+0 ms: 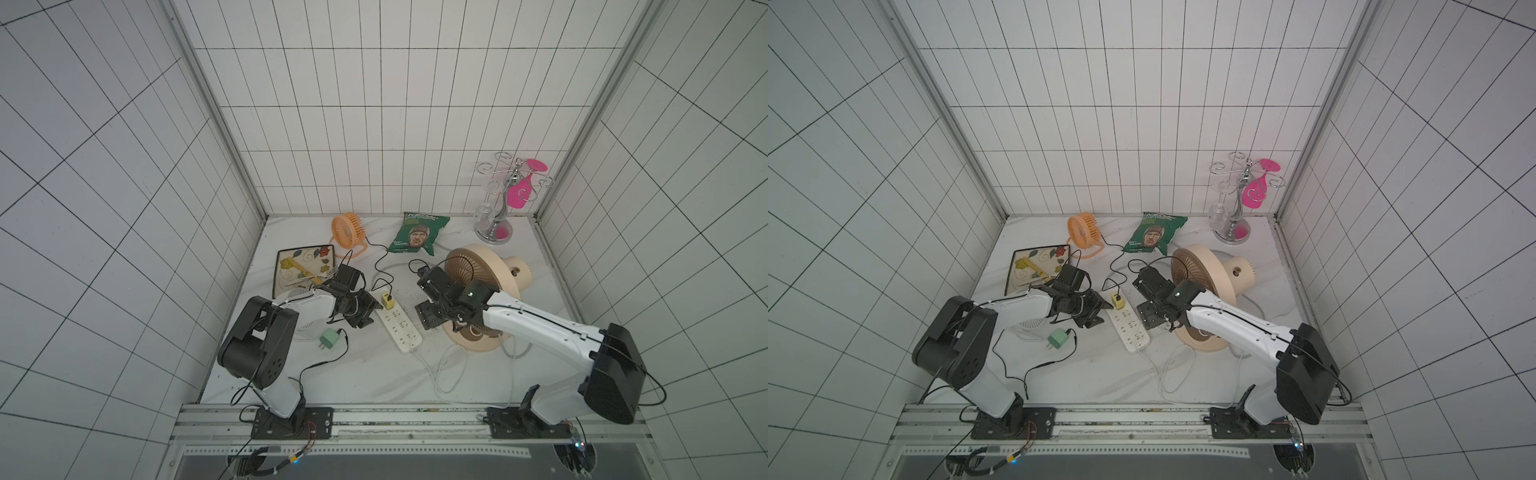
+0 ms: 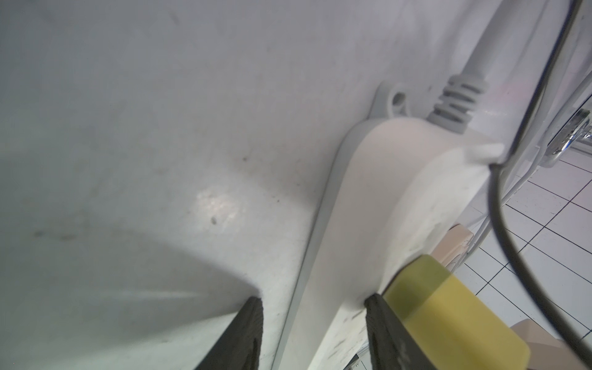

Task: Unplug the desk fan from the power strip
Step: Place the plug at the center of the board, then move the fan to the center of the board.

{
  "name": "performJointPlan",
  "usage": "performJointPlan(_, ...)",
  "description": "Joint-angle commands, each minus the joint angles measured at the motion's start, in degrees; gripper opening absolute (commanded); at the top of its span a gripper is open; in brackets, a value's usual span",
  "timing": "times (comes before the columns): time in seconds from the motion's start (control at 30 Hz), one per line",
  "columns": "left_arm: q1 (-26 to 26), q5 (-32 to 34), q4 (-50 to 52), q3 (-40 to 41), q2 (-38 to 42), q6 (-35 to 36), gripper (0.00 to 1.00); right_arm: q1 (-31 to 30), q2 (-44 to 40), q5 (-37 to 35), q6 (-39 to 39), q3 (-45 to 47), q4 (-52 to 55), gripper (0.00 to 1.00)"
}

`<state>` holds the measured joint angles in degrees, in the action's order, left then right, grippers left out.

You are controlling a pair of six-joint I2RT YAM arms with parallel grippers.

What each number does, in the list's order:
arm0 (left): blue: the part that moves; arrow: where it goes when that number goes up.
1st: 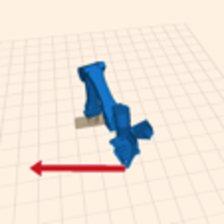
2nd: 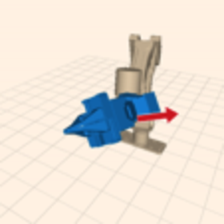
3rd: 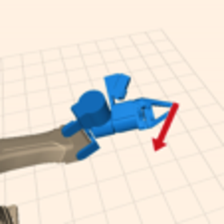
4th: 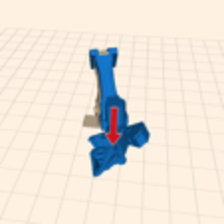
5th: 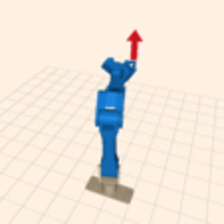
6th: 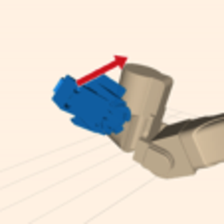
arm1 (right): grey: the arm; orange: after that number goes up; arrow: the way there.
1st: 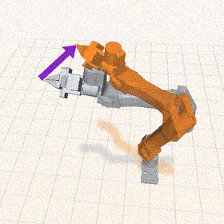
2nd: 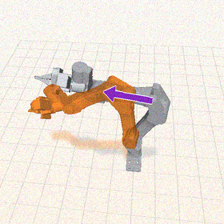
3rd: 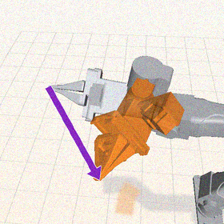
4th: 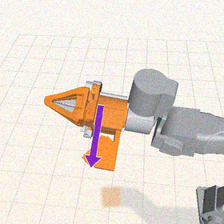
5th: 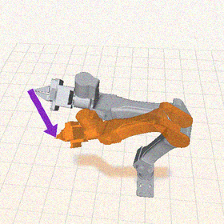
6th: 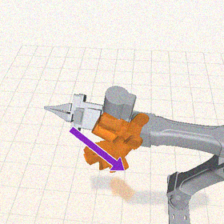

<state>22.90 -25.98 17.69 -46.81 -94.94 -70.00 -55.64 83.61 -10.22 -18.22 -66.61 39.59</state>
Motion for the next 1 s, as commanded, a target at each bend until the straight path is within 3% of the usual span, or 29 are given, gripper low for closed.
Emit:
performJointPlan(0.0, 0.2, 7.2, 5.3, 1.7, -0.7, 0.8, 0.54, 0.1, 0.8, 2.3, 1.3, -2.5, -3.8, 0.80)
performJointPlan(0.23, -1.1, 10.5, 9.0, -1.5, 8.1, 1.7, 0.55, 1.0, 6.1, 9.5, -1.7, -6.7, -8.4, 0.73)
performJointPlan(0.4, -5.5, 15.0, 14.8, -1.5, 15.0, 0.7, 0.54, 0.8, 10.2, 13.0, -2.6, -7.8, -9.1, 0.69)
performJointPlan(0.53, -8.8, 18.2, 18.3, 0.0, 19.6, 0.4, 0.54, -1.8, 10.3, 9.6, -2.3, -6.3, -5.8, 0.67)
performJointPlan(0.63, -9.7, 18.6, 18.3, 1.9, 21.4, -0.3, 0.54, -5.1, 9.6, 6.9, -1.5, -4.2, -2.3, 0.72)
performJointPlan(0.77, -9.9, 17.6, 17.4, 2.7, 21.1, -0.7, 0.54, -8.9, 6.8, 5.1, -2.1, 1.2, -1.3, 0.73)
performJointPlan(0.97, -9.9, 17.7, 17.2, 2.5, 20.6, -0.6, 0.54, -15.3, 9.3, 2.9, 0.3, 2.4, 0.4, 0.79)
